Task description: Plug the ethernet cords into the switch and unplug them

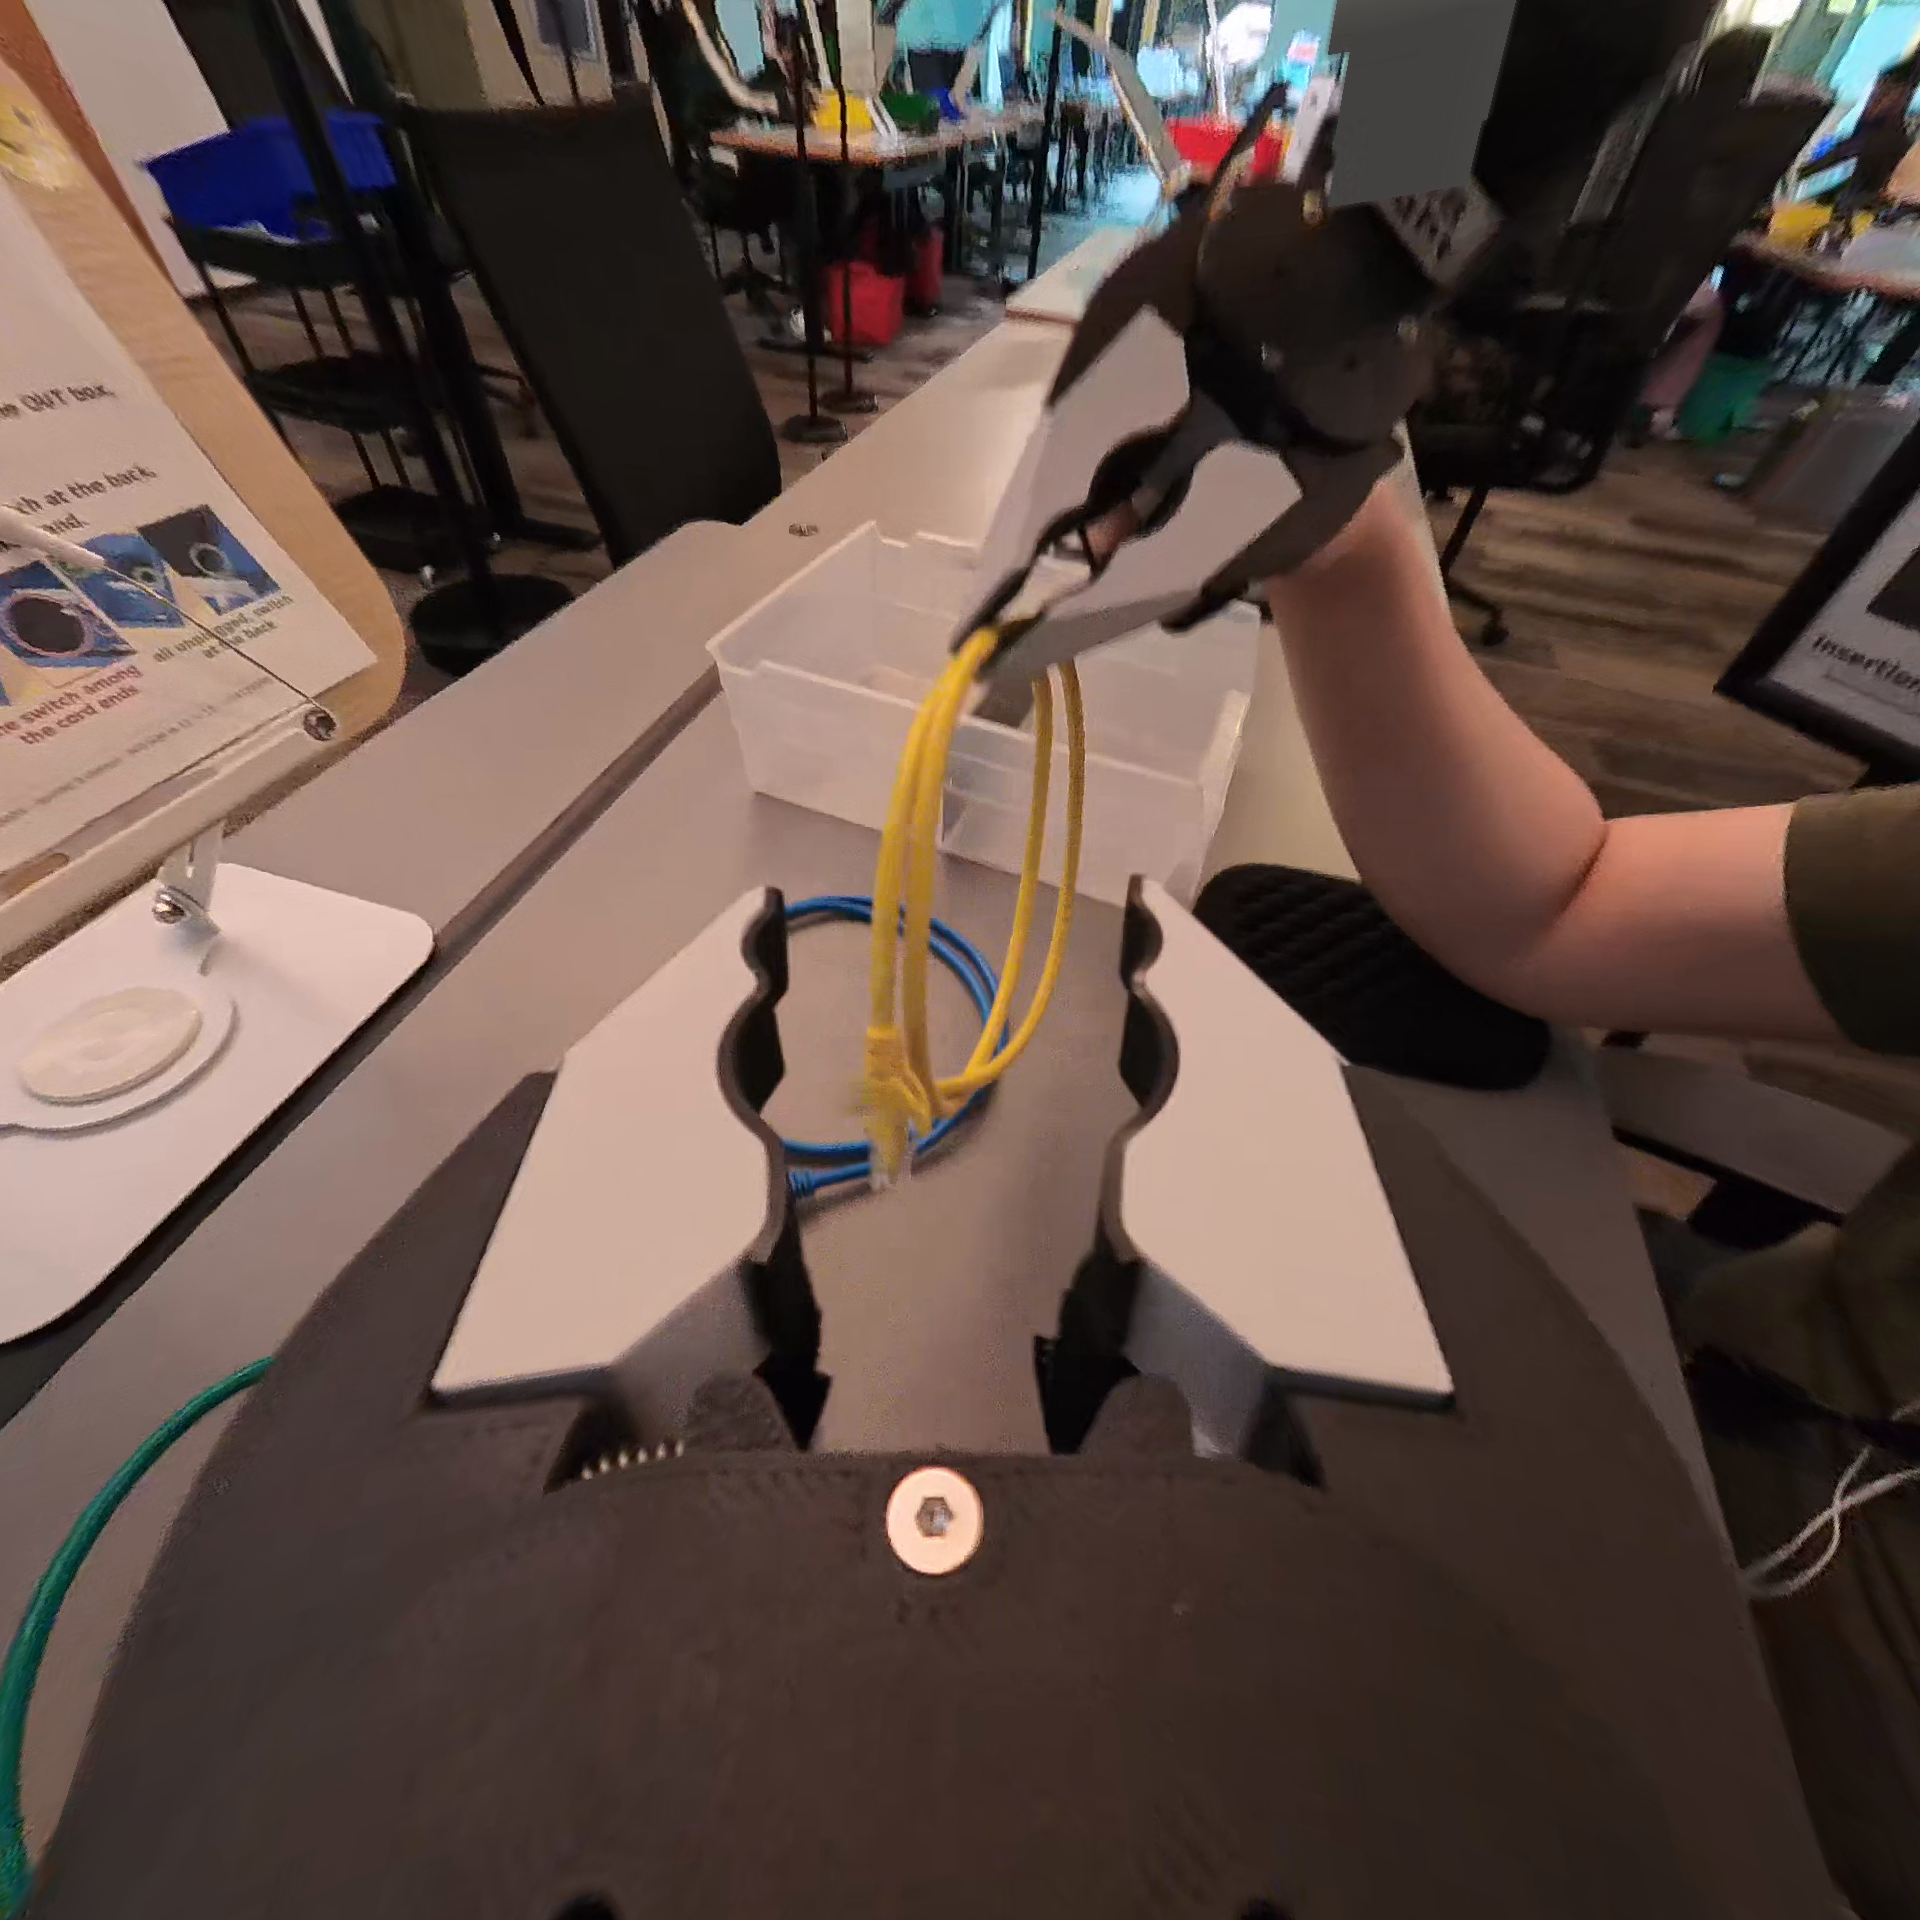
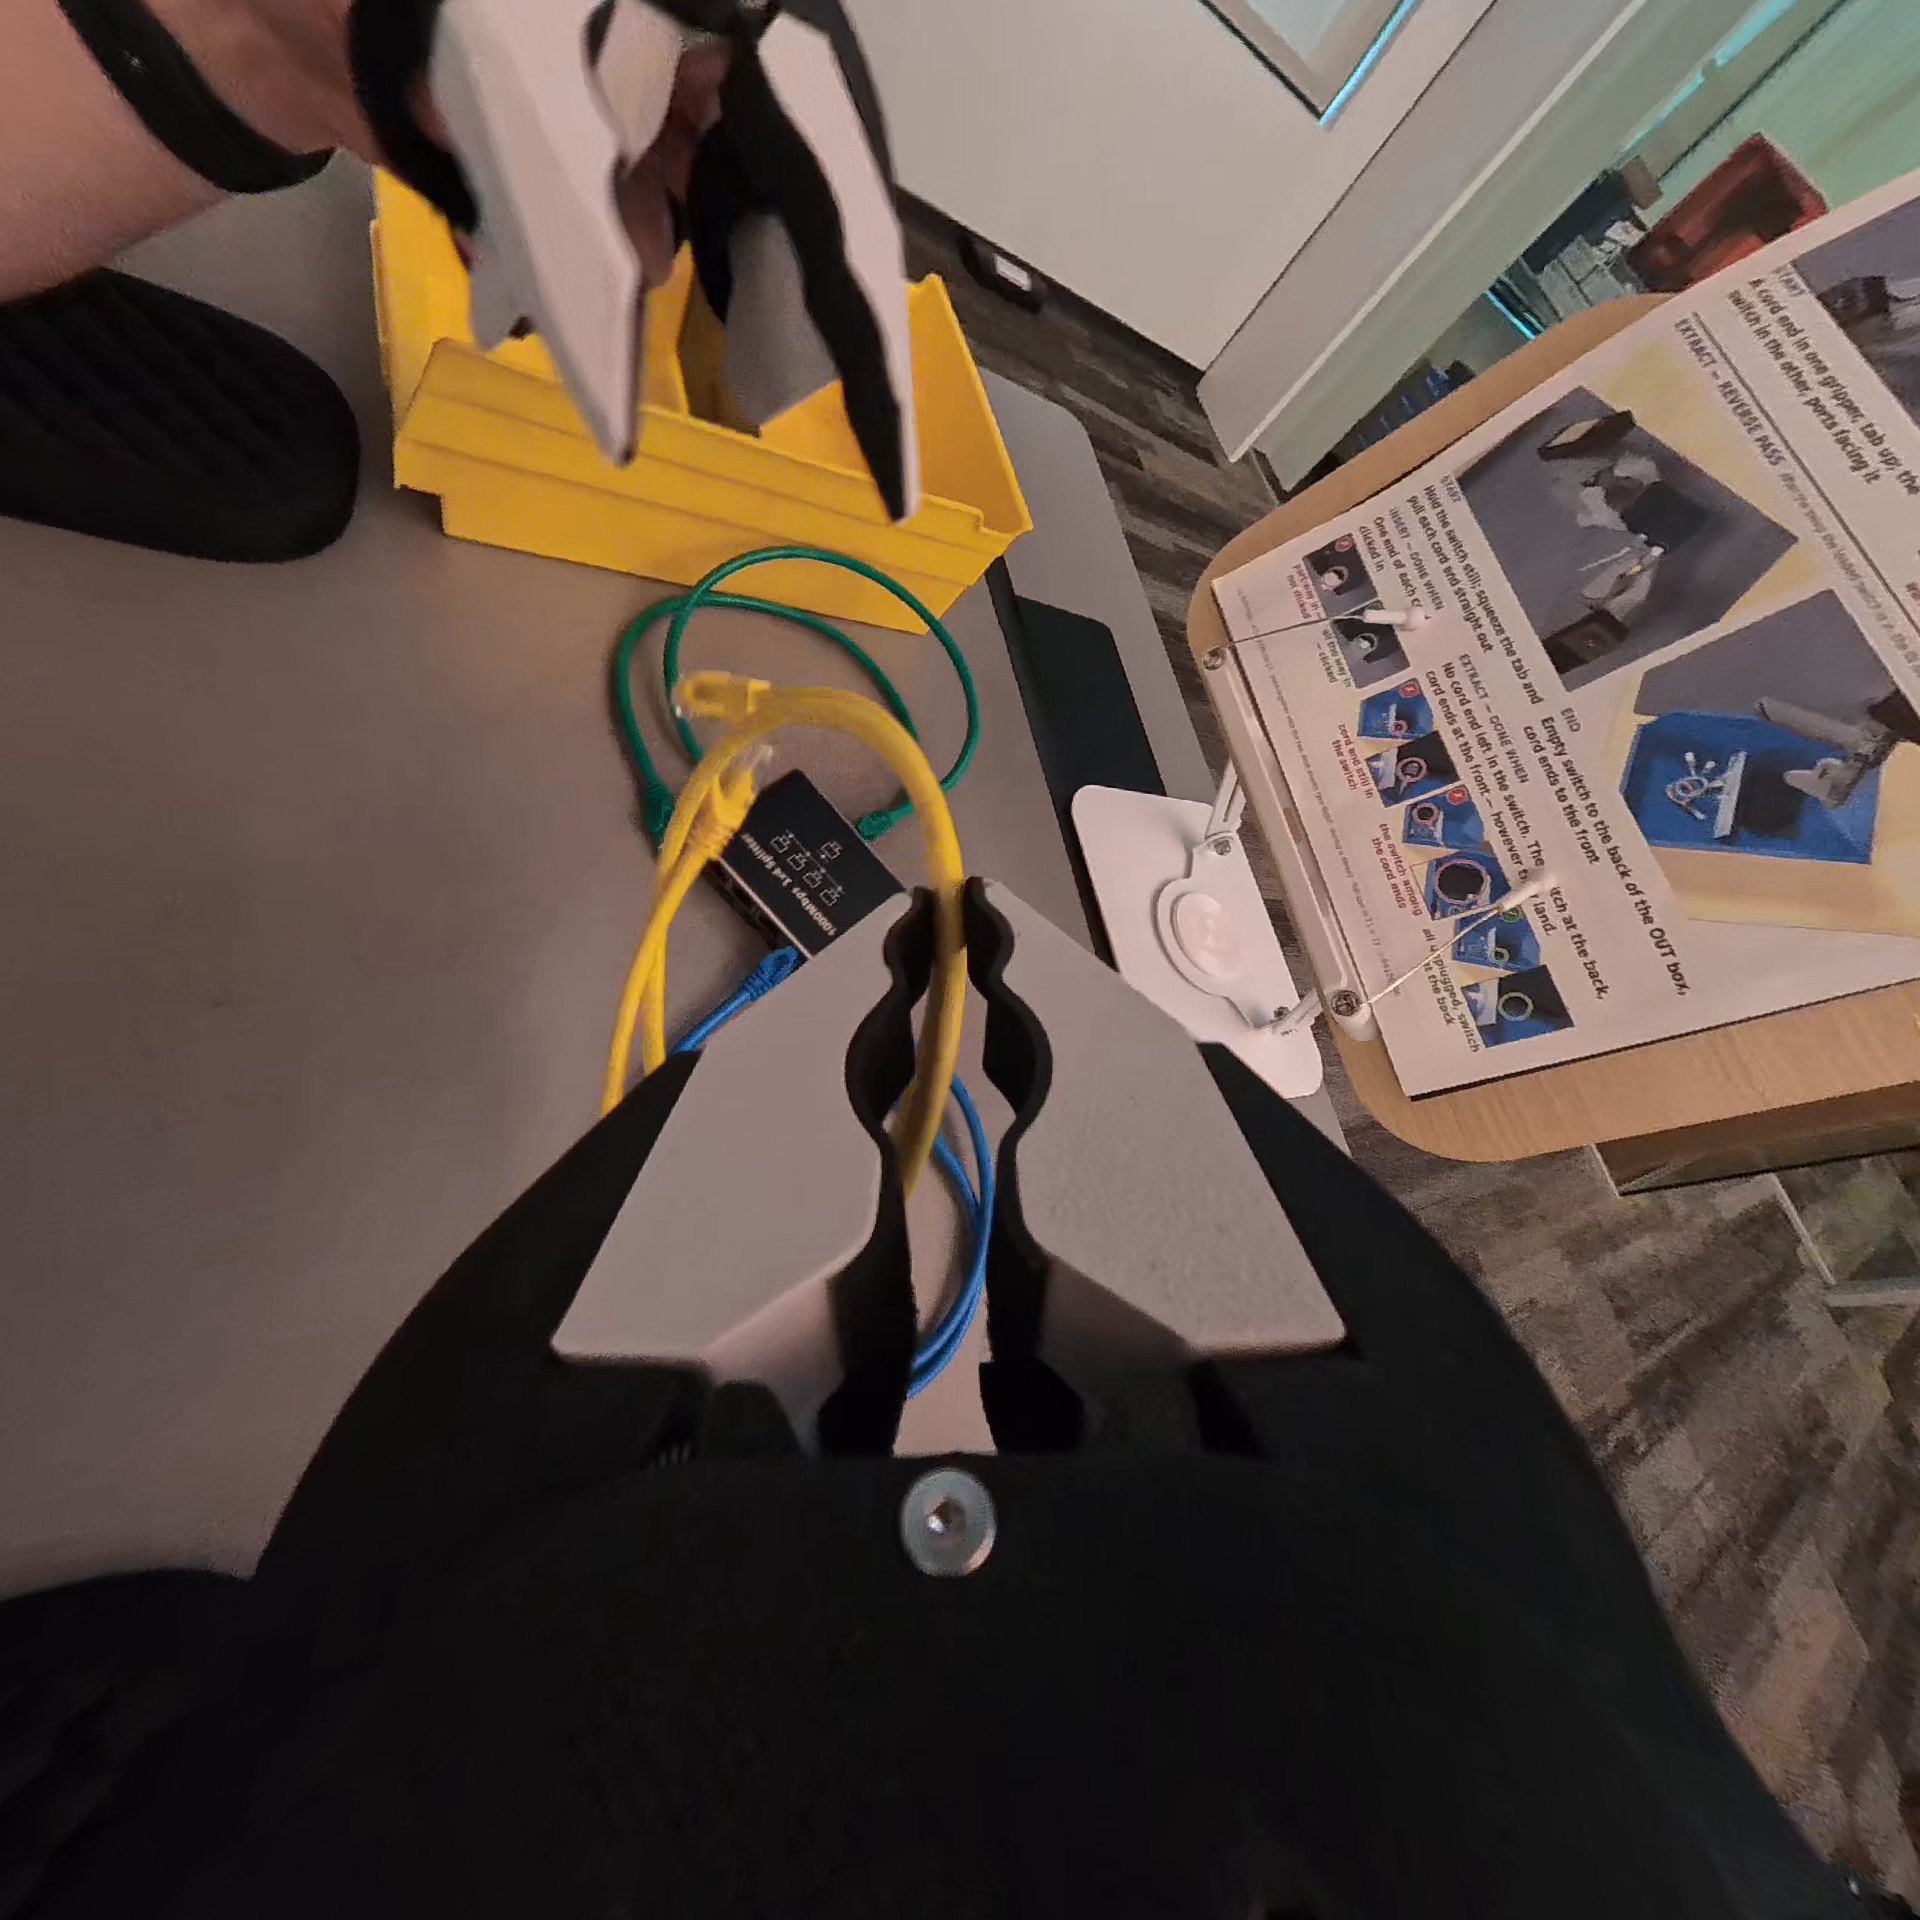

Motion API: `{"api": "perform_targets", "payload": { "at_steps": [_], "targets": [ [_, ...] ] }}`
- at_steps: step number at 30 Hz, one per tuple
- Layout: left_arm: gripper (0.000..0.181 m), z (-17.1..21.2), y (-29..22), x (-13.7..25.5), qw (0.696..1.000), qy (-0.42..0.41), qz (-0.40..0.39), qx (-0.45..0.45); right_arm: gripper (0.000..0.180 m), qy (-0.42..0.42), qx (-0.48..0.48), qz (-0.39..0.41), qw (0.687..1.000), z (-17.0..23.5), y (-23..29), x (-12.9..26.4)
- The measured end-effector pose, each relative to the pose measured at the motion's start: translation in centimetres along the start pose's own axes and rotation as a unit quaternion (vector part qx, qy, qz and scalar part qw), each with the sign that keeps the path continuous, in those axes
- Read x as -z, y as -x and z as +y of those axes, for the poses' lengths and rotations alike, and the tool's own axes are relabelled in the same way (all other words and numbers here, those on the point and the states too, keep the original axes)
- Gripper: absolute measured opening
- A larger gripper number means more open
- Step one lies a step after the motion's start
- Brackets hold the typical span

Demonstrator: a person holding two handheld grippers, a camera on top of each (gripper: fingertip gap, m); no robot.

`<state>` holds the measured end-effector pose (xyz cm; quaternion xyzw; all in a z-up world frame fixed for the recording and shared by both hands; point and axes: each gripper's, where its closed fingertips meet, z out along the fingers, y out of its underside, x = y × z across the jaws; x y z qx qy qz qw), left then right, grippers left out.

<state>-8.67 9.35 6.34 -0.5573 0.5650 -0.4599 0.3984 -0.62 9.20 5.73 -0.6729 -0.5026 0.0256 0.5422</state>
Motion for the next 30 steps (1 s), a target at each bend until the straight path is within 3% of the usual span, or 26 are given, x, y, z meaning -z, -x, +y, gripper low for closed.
{"api": "perform_targets", "payload": {
  "at_steps": [6,11,14,20,25,30],
  "targets": [
    [0.055,3.6,0.5,-1.6,0.995,0.088,-0.01,-0.037,0.005,-0.021,-0.008,0.035,0.999,-0.6,-1.4,1.1],
    [0.043,5.2,1.3,-3.1,0.995,0.1,-0.002,-0.009,0.005,-0.043,-0.011,0.04,0.998,-1.4,-1.6,1.9],
    [0.024,5.3,1.7,-3.4,0.996,0.09,0.001,0.013,0.005,-0.048,-0.01,0.042,0.998,-1.5,-1.6,2.1],
    [0.022,3.7,2.2,-1.9,0.997,0.068,-0.021,-0.007,0.006,-0.03,-0.003,0.038,0.999,-0.3,-1.7,1.9],
    [0.021,3.0,2.0,-0.3,0.994,0.087,-0.044,-0.057,0.008,-0.025,0.017,-0.039,0.999,0.7,1.0,2.1],
    [0.022,2.1,1.0,0.2,0.994,0.079,-0.039,-0.062,0.007,-0.006,0.012,-0.053,0.998,1.8,1.3,1.9]
  ]
}}
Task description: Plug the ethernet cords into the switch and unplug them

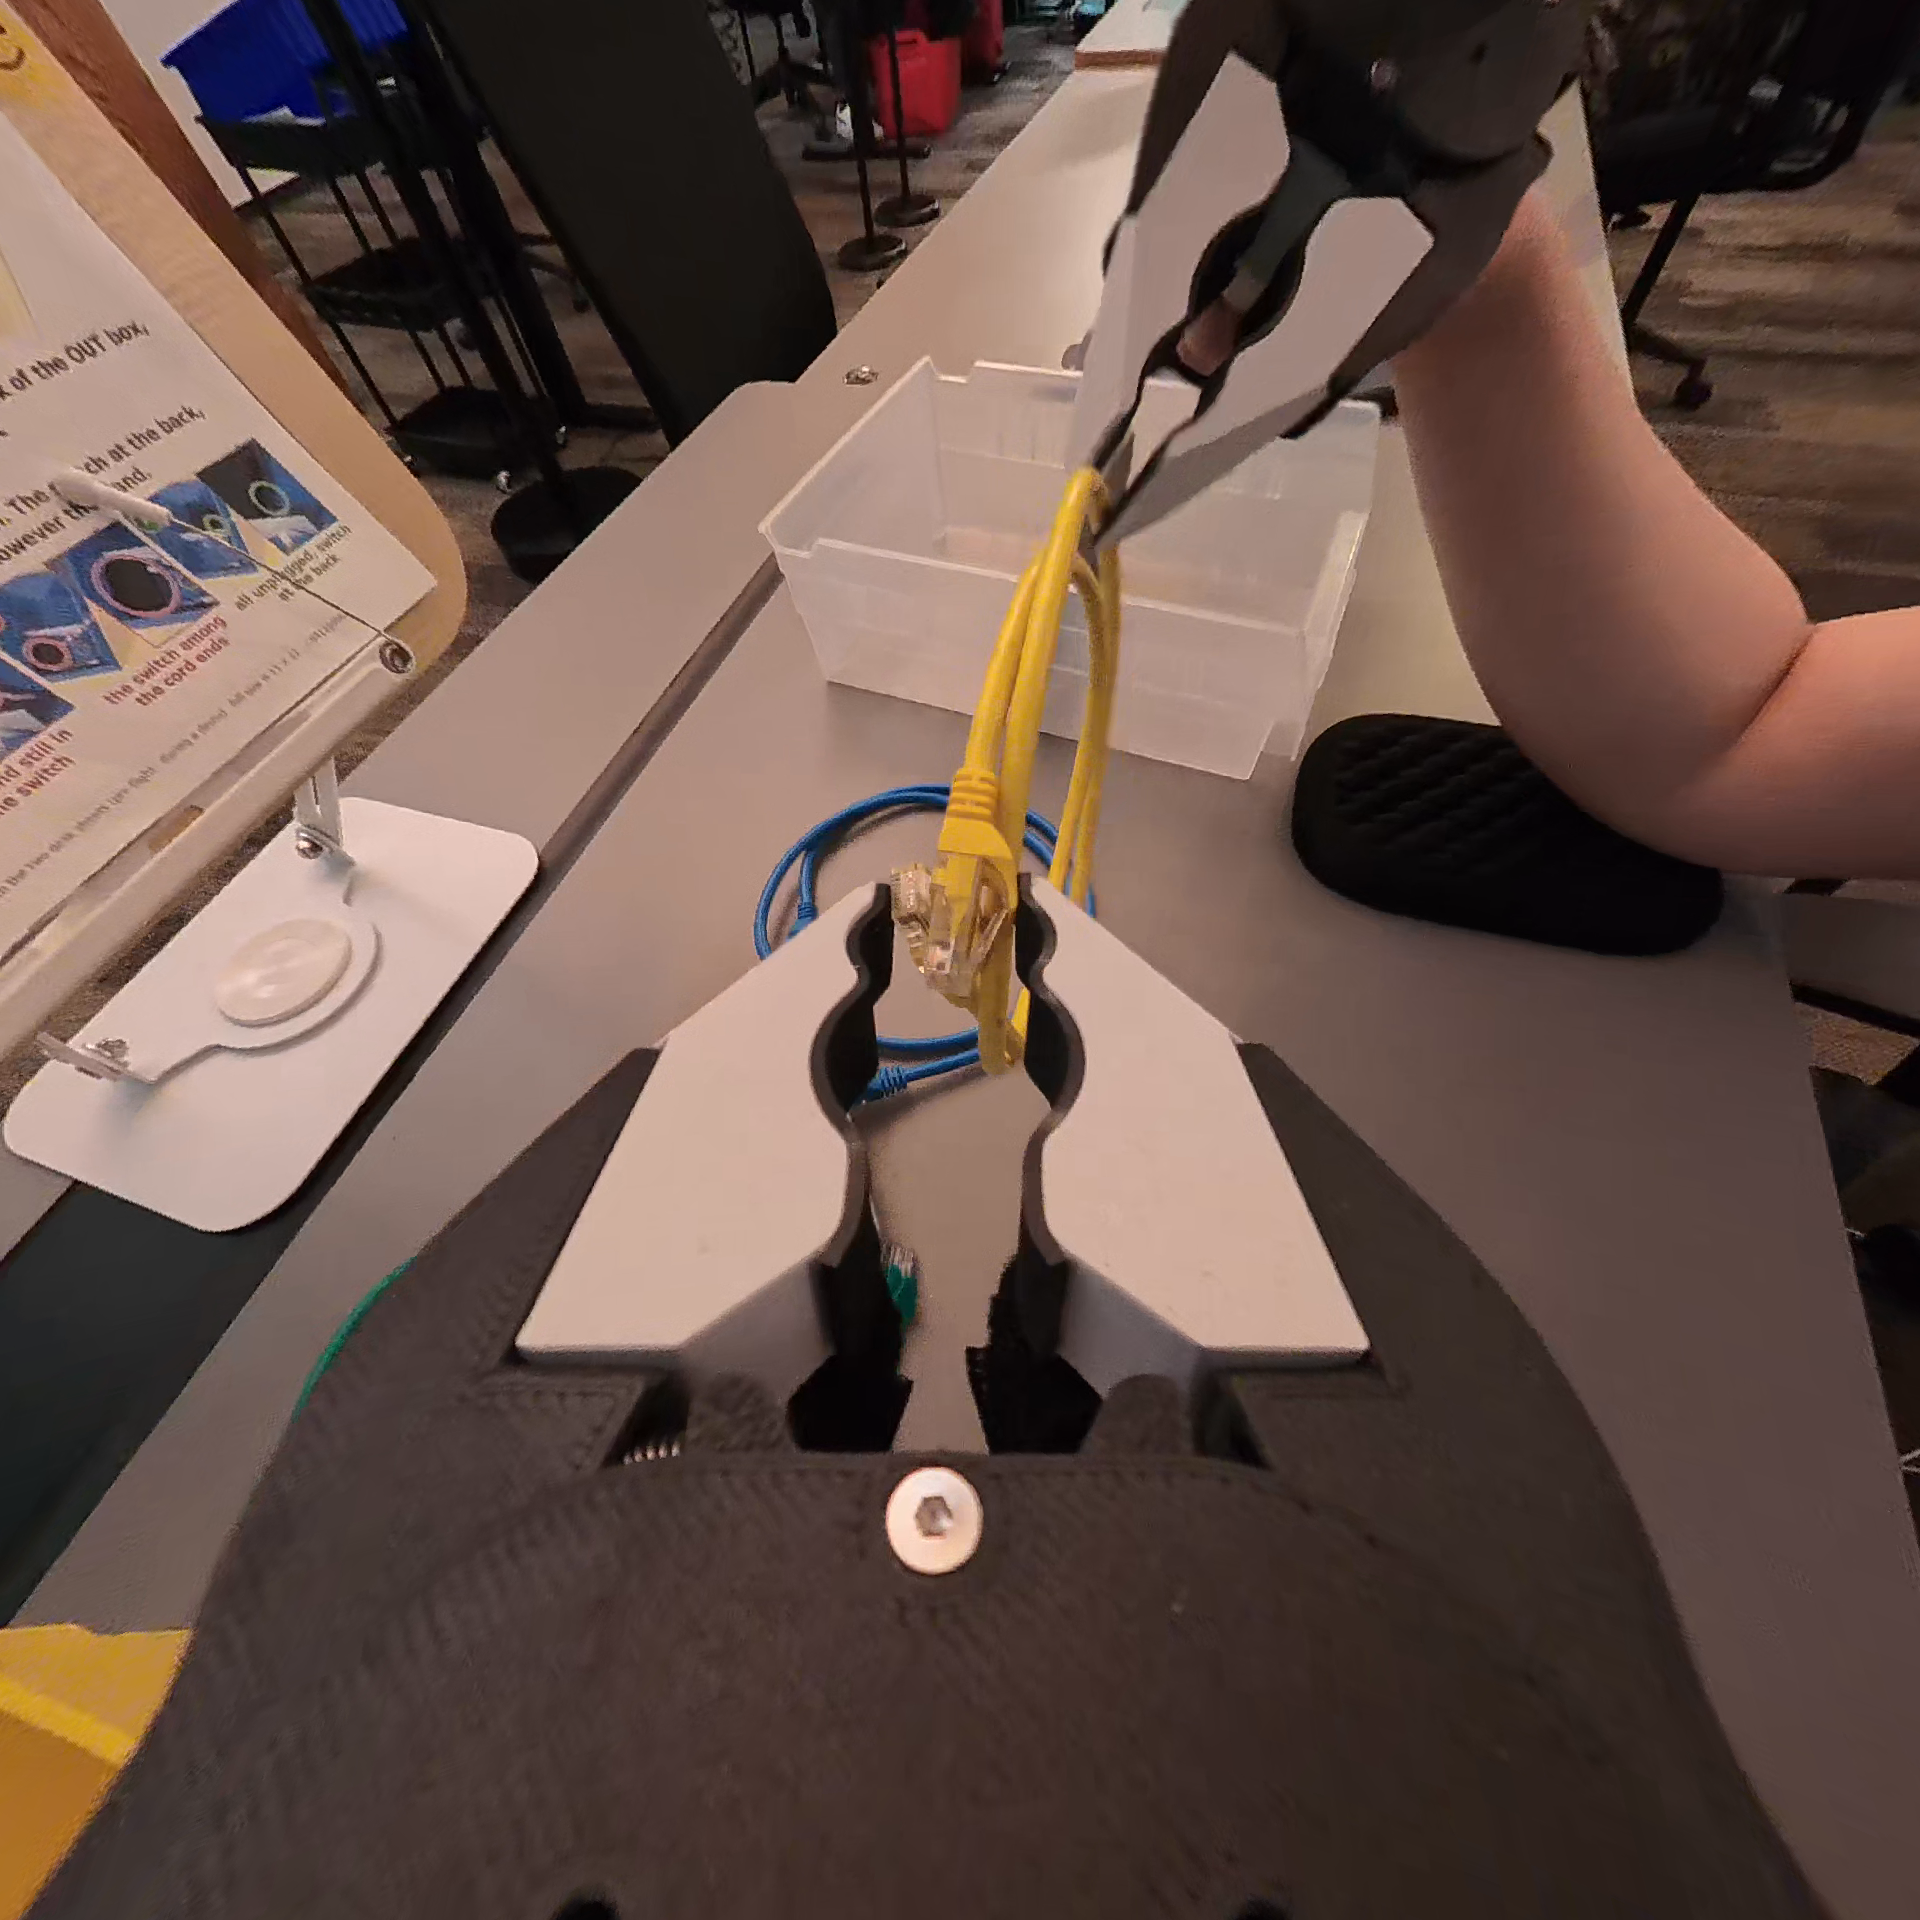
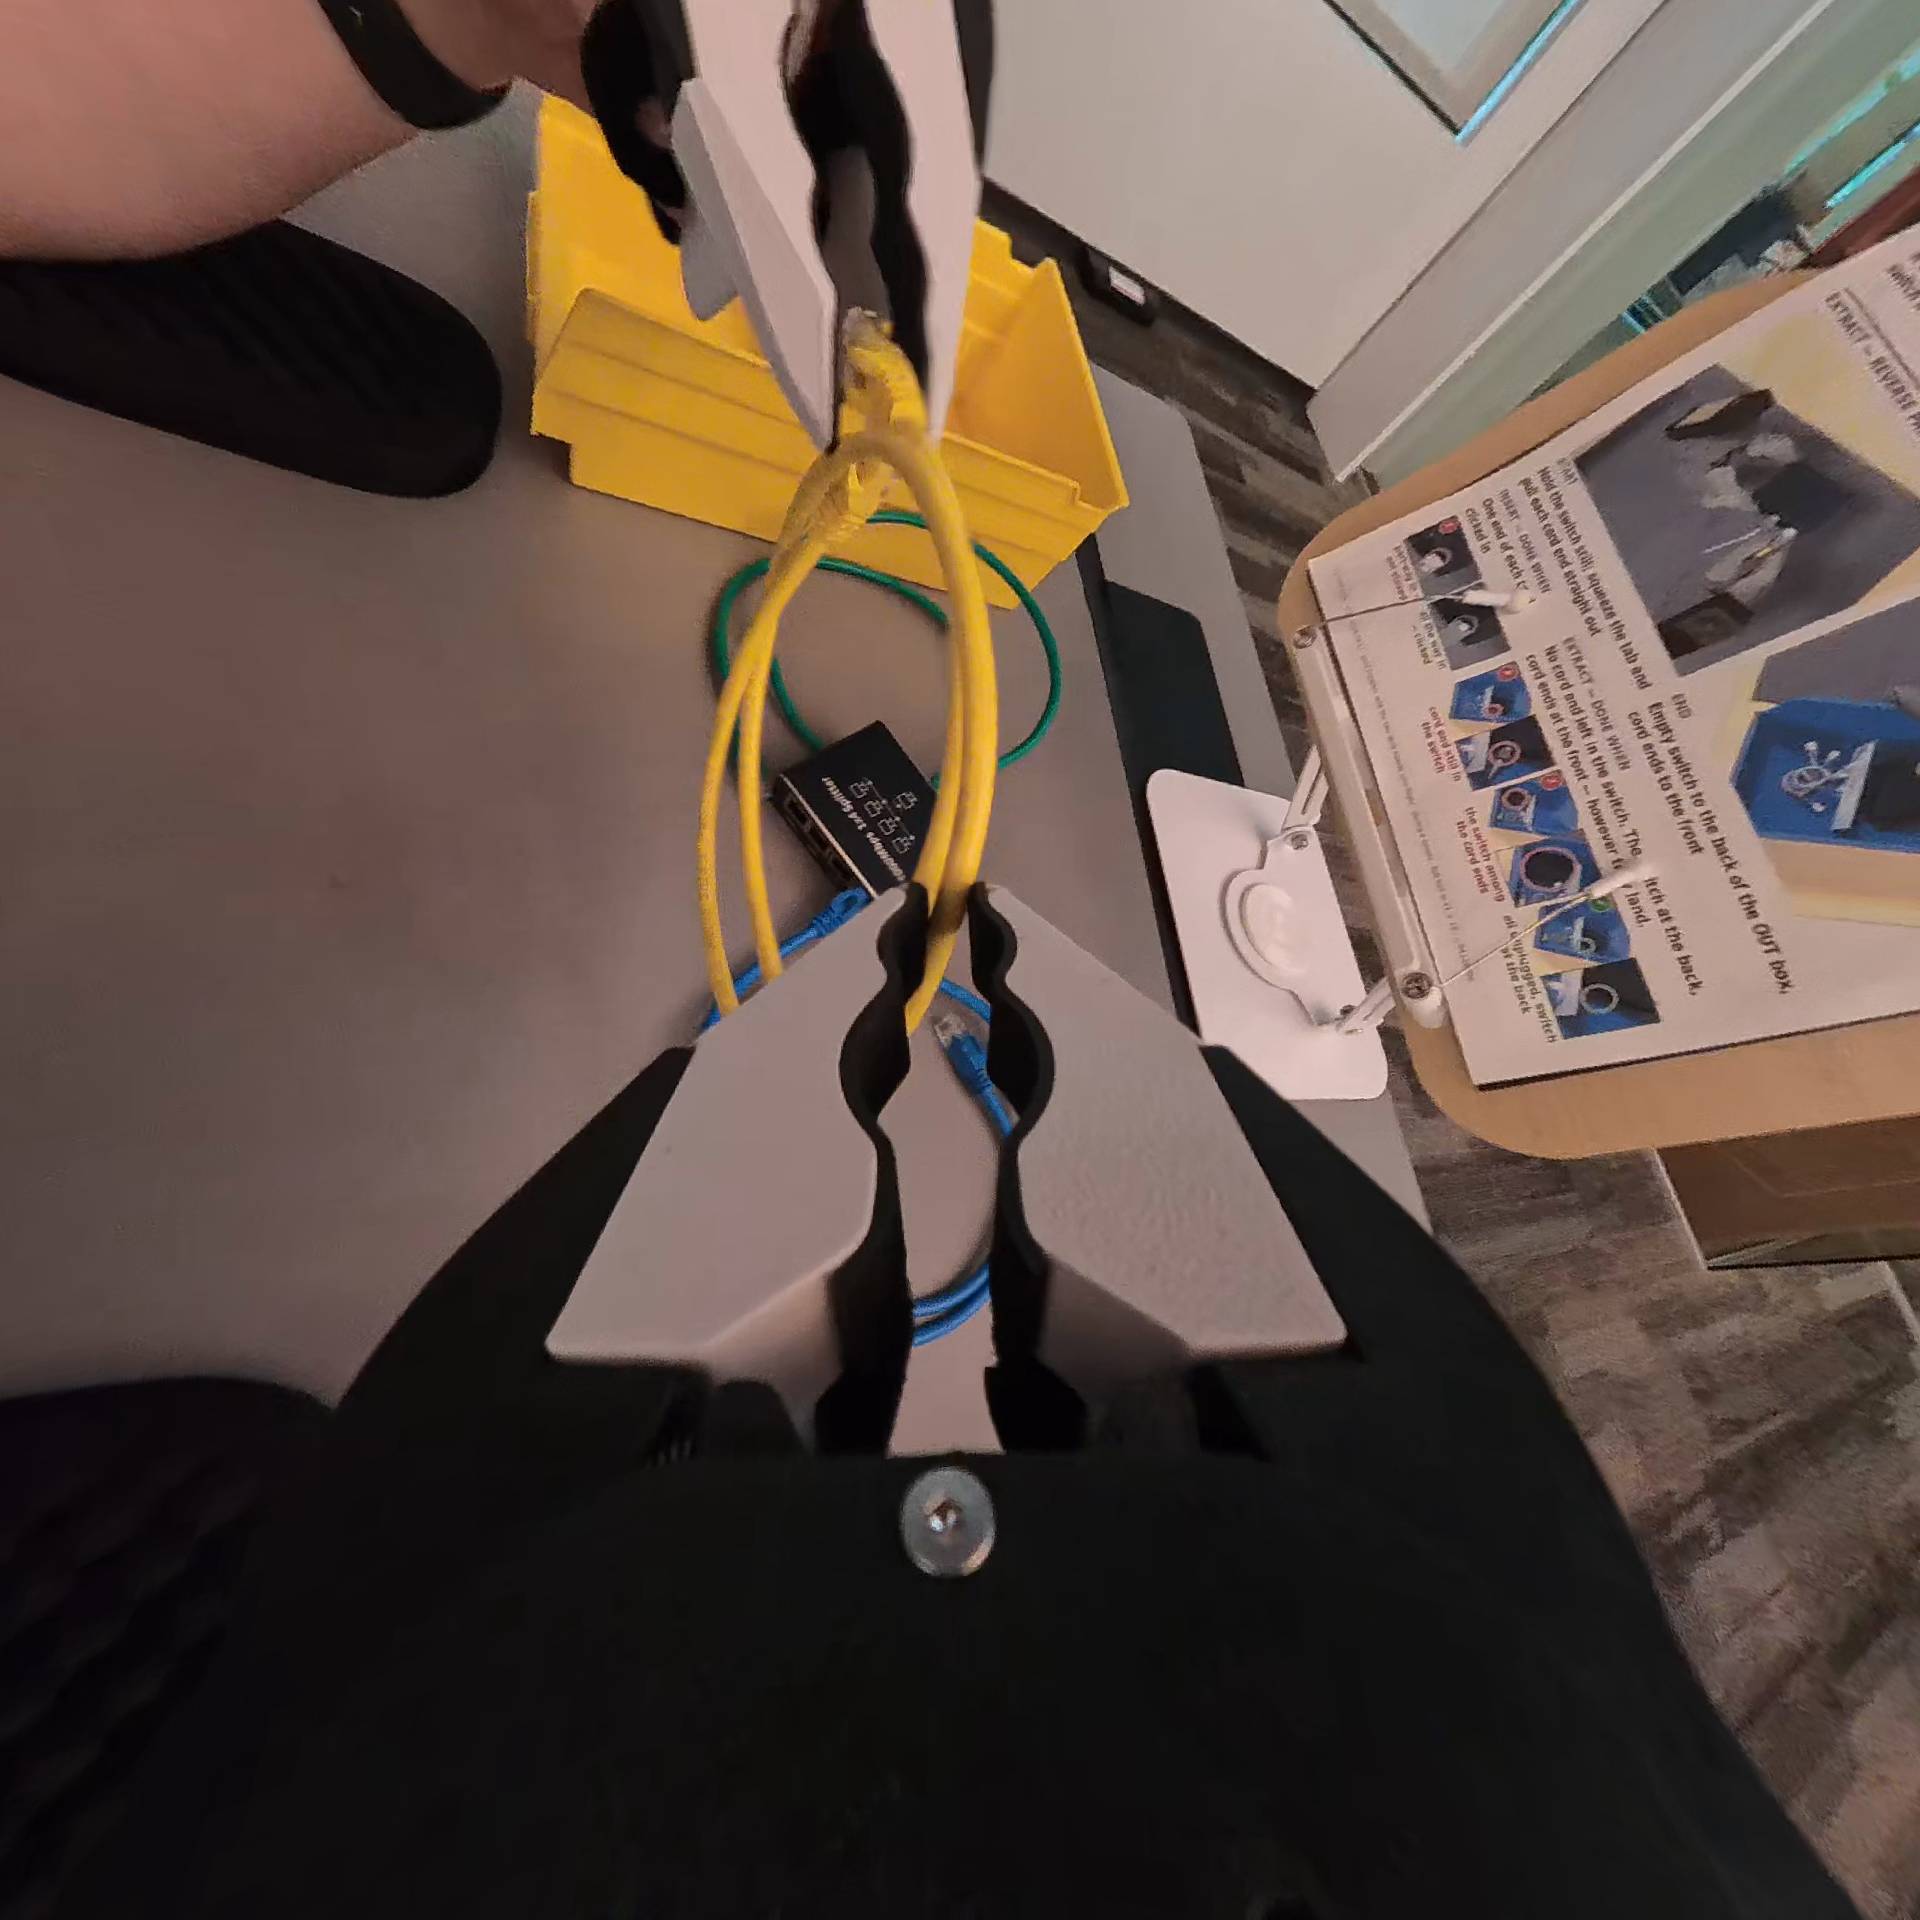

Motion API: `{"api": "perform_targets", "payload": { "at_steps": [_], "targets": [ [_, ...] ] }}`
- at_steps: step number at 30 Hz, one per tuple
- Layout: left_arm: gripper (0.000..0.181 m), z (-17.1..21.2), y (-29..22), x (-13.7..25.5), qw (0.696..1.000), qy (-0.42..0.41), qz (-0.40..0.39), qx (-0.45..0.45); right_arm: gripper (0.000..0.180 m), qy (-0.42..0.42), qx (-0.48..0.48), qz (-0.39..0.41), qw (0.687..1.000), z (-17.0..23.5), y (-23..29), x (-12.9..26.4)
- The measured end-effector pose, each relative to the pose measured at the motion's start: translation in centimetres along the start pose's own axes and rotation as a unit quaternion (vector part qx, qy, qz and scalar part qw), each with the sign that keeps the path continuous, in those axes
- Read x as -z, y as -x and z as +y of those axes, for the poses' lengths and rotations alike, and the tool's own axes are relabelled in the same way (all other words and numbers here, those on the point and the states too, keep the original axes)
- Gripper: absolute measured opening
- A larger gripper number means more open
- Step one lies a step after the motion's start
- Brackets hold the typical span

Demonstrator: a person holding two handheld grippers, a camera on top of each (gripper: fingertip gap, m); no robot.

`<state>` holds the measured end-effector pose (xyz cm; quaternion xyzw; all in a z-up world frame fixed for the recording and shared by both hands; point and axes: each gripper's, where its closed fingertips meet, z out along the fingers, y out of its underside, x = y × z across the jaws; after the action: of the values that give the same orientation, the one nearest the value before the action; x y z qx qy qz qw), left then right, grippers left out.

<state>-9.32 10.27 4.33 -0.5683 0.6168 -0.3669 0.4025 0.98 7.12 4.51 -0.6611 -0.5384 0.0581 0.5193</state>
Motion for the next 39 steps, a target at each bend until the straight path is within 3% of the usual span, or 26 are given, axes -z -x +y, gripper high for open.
{"api": "perform_targets", "payload": {
  "at_steps": [9,18,22,30,35,39],
  "targets": [
    [0.023,1.3,0.1,-1.5,1.0,0.015,0.001,-0.012,0.005,-0.07,-0.01,0.044,0.997,-4.0,-1.2,0.8],
    [0.028,1.2,-0.2,-2.2,1.0,0.002,0.011,-0.021,0.005,-0.069,-0.007,0.048,0.996,-4.3,-1.3,0.7],
    [0.015,1.2,-0.5,-2.3,0.999,-0.001,0.008,-0.044,0.005,-0.068,-0.004,0.047,0.997,-4.4,-1.1,0.7],
    [0.014,0.1,-0.6,-1.3,0.999,-0.028,0.016,-0.037,0.005,-0.052,0.001,0.031,0.998,-3.1,-0.8,0.9],
    [0.013,-0.5,0.3,0.0,0.999,-0.049,0.022,0.008,0.005,-0.038,0.021,-0.011,0.999,-2.3,0.8,0.7],
    [0.013,-1.0,0.1,1.1,0.997,-0.059,0.037,0.019,0.006,-0.025,0.029,-0.107,0.993,-2.1,4.4,-0.2]
  ]
}}
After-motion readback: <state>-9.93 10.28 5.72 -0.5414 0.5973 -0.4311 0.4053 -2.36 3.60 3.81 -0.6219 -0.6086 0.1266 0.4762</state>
